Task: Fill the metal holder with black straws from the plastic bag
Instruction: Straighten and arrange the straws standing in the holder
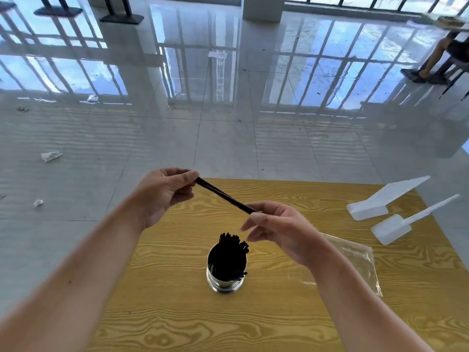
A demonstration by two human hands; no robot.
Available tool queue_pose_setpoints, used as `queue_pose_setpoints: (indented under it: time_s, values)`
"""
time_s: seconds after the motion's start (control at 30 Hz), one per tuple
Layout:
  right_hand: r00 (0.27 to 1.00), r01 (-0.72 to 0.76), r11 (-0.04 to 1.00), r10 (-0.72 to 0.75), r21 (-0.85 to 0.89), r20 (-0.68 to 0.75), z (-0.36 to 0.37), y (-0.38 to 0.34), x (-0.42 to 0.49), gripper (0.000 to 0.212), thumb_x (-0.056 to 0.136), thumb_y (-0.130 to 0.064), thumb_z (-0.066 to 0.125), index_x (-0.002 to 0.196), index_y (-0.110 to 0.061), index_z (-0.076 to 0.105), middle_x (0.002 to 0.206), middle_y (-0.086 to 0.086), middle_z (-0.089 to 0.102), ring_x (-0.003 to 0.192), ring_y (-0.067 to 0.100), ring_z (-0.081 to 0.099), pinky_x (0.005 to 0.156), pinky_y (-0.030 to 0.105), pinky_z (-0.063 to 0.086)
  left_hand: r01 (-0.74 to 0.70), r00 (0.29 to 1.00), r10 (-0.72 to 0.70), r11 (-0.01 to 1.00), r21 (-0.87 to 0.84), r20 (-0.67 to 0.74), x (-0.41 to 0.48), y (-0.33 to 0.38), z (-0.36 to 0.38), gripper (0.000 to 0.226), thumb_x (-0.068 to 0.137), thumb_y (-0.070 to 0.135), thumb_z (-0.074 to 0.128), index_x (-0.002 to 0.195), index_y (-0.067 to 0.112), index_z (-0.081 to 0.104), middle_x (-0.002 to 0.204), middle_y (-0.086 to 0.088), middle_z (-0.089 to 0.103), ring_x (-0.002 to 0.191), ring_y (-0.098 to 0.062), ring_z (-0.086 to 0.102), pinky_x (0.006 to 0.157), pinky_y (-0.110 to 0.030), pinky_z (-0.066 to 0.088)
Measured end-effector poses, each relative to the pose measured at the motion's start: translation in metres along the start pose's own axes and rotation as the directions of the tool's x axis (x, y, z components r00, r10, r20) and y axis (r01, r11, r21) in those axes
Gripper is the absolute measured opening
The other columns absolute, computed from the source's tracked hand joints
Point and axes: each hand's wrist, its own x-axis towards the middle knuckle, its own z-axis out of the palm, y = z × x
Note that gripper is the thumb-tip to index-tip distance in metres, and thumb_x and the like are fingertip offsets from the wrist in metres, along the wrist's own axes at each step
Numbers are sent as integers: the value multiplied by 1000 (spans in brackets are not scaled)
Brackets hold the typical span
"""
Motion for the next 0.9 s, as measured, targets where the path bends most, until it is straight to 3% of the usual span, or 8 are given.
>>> queue_pose_setpoints:
  time_s: [0.13, 0.2, 0.3, 0.43, 0.6, 0.7, 0.8, 0.9]
  values:
    - [997, 74, 954, -78, 292, 2, -12, -12, -7, 34, 92, -12, 72, 126, -10, 78, 106, 18, 81, 85, 28, 80, 80, 39, 65, 229, 972, -223, 970, -78, 77, -1, -51, -1, 24, 74, 19, 82, 94, 7, 78, 82, -7, 75, 66, -12, 72, 64, -26, 64]
    - [992, 121, 972, -111, 203, -61, -9, -13, -4, 25, 94, -19, 77, 118, -14, 82, 98, 15, 81, 78, 25, 77, 73, 36, 62, 300, 946, -296, 954, -12, 132, -4, -75, 3, 25, 75, 17, 83, 97, 6, 77, 86, -10, 77, 69, -14, 72, 66, -28, 64]
    - [968, 141, 980, -166, -140, -186, -3, -5, 4, 15, 103, -25, 72, 102, -18, 84, 81, 12, 78, 66, 21, 68, 64, 31, 55, 329, 917, -345, 938, 109, 199, -8, -101, 11, 18, 80, 15, 84, 95, 6, 78, 92, -12, 78, 71, -14, 71, 71, -29, 64]
    - [959, 126, 895, -220, -427, -180, 2, 9, 6, 24, 110, -26, 62, 96, -19, 79, 73, 4, 76, 65, 17, 67, 66, 31, 55, 248, 918, -340, 894, 372, 204, -6, -113, 12, 14, 91, 13, 83, 104, 8, 79, 95, -9, 81, 80, -18, 75, 78, -30, 63]
    - [973, 74, 806, -186, -587, -133, 5, 32, 3, 18, 103, -45, 64, 95, -36, 76, 79, -2, 78, 67, 10, 67, 68, 36, 59, 47, 986, -141, 733, 679, 85, 1, -116, 9, 19, 88, 25, 84, 104, 29, 75, 90, 3, 78, 75, -8, 71, 68, -25, 59]
    - [995, 2, 754, -69, -657, -77, 13, 52, 6, 10, 102, -45, 68, 98, -40, 75, 81, -15, 77, 66, -3, 64, 62, 19, 52, -10, 989, -116, 576, 817, 94, 3, -119, 16, 37, 84, 42, 84, 118, 38, 68, 103, 13, 70, 86, -4, 69, 69, -22, 54]
    - [998, -67, 633, 32, -771, -60, 16, 69, 8, 15, 97, -49, 71, 111, -43, 74, 81, -17, 72, 70, -7, 64, 60, 13, 46, -56, 985, -119, 458, 887, 124, 7, -127, 27, 60, 81, 51, 85, 135, 39, 63, 111, 19, 61, 95, -2, 63, 72, -23, 51]
    - [988, -86, 669, -41, -738, -151, 9, 73, 7, 27, 94, -54, 71, 119, -45, 70, 78, -20, 69, 69, -7, 63, 58, 12, 47, -106, 984, -93, 396, 912, 154, 8, -132, 35, 47, 81, 53, 83, 123, 39, 70, 106, 18, 63, 89, -2, 64, 73, -26, 57]
